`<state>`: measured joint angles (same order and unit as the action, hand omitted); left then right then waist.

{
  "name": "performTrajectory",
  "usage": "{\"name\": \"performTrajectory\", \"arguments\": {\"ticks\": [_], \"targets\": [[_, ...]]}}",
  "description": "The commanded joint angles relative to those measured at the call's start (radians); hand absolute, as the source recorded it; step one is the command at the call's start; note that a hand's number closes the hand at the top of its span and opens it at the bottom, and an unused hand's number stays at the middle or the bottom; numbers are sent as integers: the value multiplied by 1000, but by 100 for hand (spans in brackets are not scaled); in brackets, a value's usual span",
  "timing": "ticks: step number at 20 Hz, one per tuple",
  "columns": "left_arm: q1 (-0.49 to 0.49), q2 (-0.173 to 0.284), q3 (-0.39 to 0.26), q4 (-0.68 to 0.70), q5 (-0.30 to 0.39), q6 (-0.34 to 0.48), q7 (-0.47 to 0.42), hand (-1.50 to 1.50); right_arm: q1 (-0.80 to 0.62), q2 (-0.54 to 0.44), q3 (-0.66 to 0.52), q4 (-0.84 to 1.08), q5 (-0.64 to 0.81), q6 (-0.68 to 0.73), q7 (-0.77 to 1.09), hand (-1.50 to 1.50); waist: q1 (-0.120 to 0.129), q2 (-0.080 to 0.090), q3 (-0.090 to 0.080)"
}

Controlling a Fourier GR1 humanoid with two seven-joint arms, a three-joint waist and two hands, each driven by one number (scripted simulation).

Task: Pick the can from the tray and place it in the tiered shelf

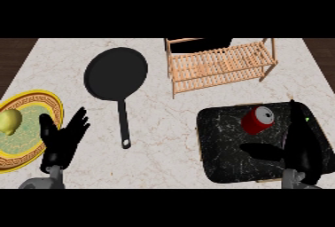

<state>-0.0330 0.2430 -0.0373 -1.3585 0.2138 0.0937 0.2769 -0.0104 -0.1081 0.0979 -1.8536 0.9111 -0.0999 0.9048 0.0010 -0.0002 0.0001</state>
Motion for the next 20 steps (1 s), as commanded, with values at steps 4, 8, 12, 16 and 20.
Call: {"name": "performTrajectory", "arguments": {"ticks": [4, 8, 12, 16, 20], "targets": [[-60, -52, 25, 84, -45, -7, -24, 0, -38, 34, -14, 101, 69, -53, -20, -150, -2, 0, 0], [9, 3, 48, -52, -19, -39, 51, 0, -32, 2, -91, 286, 13, -190, -218, -150, 2, 0, 0], [-14, -52, 61, 68, -50, -64, -53, 0, -103, 27, -79, 255, 32, -144, -163, -150, -1, 0, 0], [11, -4, 112, 48, -18, -124, -43, 0, -155, 19, -128, 423, -4, -221, -279, -150, 3, 1, 0], [-9, -56, 53, 2, -58, -60, 20, 0, -130, -47, -49, 439, -55, 13, -321, 150, 7, 1, 0]]}}
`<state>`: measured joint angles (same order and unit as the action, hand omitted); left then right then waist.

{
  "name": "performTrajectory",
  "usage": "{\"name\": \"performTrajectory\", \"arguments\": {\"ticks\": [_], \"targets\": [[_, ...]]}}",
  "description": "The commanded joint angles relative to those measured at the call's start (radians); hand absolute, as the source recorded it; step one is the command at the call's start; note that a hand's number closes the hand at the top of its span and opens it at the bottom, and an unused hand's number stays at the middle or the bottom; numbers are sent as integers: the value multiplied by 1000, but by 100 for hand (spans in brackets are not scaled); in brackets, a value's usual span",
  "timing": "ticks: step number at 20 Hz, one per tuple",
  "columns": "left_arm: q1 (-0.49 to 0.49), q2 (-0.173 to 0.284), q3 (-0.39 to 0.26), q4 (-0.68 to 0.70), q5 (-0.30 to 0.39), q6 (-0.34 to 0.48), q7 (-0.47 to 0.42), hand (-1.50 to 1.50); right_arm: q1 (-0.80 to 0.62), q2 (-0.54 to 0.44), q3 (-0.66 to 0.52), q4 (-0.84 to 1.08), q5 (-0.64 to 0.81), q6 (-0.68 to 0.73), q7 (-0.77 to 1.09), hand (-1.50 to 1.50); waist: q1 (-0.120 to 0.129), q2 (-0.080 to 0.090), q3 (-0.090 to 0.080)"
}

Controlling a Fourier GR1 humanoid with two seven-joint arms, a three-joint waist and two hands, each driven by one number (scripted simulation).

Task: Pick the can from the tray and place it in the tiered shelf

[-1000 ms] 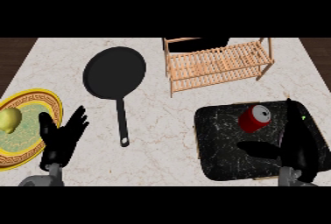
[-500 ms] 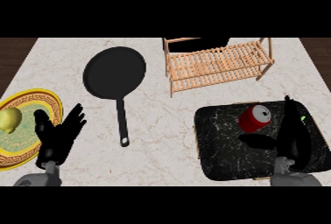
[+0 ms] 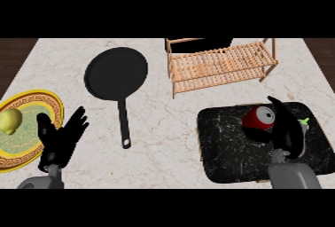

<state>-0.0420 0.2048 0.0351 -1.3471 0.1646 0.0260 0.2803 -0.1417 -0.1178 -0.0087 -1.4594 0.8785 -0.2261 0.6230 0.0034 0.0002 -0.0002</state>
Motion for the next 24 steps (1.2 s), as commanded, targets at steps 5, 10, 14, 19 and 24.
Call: {"name": "performTrajectory", "arguments": {"ticks": [5, 10, 14, 19, 24], "targets": [[-22, 10, 24, -2, 0, -24, 25, 0, -48, 19, 69, 62, -4, 75, -71, 150, -2, 0, 0], [6, -2, 42, -9, -12, -10, 15, 0, -89, 45, 73, 69, 31, -12, -119, 150, 0, 0, 0], [44, 4, 34, -44, -9, -22, 33, 0, 73, 69, 182, -195, 122, -58, -97, 150, -9, -5, 0], [0, -16, 5, -3, -32, -25, -4, 0, -36, 89, 439, -87, -9, 310, -256, 150, 23, -2, -2], [48, 1, 32, -18, -7, -46, -7, 0, -41, 67, 498, -366, -85, 490, -226, 150, -7, -8, -1]]}}
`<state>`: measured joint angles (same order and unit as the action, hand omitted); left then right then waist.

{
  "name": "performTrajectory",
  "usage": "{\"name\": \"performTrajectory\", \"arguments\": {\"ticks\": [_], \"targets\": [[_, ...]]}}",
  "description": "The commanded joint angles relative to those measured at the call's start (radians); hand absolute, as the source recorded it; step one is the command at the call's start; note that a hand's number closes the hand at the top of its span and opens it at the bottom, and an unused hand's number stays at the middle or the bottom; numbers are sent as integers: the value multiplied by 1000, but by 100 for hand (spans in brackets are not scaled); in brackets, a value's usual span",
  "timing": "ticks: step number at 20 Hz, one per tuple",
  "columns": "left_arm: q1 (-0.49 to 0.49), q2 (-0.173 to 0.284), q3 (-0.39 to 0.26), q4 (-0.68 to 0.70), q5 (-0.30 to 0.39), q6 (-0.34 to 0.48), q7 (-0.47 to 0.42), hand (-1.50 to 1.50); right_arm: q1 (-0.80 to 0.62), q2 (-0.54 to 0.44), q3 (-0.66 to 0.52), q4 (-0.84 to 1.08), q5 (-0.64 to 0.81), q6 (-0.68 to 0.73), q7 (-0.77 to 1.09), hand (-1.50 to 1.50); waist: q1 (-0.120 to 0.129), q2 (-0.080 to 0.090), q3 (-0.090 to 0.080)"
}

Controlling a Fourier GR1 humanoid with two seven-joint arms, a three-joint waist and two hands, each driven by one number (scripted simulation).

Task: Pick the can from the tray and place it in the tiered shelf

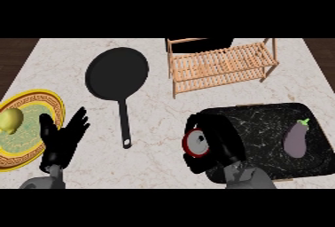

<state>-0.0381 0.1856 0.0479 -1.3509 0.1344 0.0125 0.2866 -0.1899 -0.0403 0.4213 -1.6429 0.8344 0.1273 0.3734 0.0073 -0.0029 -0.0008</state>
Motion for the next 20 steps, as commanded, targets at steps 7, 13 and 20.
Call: {"name": "performTrajectory", "arguments": {"ticks": [7, 13, 20], "targets": [[19, -11, -5, -31, -16, 17, 13, 0, -172, 34, -87, -522, -66, 288, 319, 150, -11, -1, 0], [12, 26, 40, 16, 20, -49, -35, 0, -402, 32, -322, -625, -223, 480, 512, 150, -7, 0, -1], [-20, -11, 20, 7, -9, -2, -2, 0, -703, -44, -540, -333, -300, 454, 526, 150, -2, 2, 0]]}}
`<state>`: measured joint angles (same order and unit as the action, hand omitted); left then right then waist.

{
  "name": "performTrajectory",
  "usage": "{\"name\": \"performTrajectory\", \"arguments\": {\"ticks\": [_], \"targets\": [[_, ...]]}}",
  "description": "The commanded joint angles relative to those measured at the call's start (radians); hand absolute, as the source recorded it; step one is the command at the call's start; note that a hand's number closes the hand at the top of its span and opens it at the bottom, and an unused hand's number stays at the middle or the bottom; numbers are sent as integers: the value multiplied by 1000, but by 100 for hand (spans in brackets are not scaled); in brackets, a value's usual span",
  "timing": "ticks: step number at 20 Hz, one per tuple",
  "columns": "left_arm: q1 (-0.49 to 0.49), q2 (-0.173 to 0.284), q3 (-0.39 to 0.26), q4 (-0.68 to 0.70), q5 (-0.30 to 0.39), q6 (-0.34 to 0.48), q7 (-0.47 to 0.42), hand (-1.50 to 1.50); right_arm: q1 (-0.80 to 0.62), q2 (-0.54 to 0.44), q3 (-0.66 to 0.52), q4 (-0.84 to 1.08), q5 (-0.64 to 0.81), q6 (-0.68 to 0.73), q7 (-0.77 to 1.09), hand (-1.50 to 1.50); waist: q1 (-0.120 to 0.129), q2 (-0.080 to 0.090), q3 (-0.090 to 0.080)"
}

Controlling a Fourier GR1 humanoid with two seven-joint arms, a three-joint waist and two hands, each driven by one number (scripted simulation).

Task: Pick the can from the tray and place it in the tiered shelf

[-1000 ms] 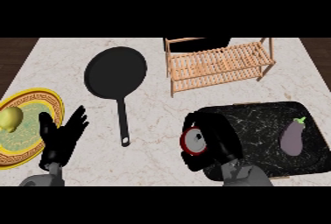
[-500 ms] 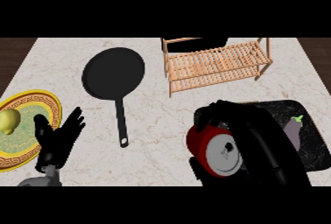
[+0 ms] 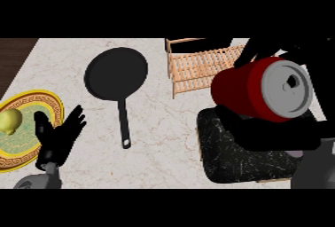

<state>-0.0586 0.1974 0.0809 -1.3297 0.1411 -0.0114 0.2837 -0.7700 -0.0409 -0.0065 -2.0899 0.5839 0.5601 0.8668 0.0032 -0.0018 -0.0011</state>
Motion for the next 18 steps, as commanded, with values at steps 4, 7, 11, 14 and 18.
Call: {"name": "performTrajectory", "arguments": {"ticks": [4, 7, 11, 14, 18], "targets": [[50, -11, -22, -72, -15, 1, 8, 0, -269, -112, -183, 249, -43, -22, 31, 150, 12, 0, 1], [-14, -17, 8, 46, -10, -1, -27, 0, -322, -177, -248, 355, -82, -24, -29, 150, 4, 3, 0], [-22, 0, 11, 35, -19, -10, -20, 0, -406, -246, -255, 502, -89, -32, -102, 150, 5, 3, 0], [-80, -2, 25, 64, 3, -11, 19, 0, -460, -290, -254, 679, -82, -29, -180, 150, 9, 6, 0], [33, -34, -24, -58, -38, 22, 26, 0, -395, -291, -194, 778, -30, -82, -325, 150, 16, 5, 1]]}}
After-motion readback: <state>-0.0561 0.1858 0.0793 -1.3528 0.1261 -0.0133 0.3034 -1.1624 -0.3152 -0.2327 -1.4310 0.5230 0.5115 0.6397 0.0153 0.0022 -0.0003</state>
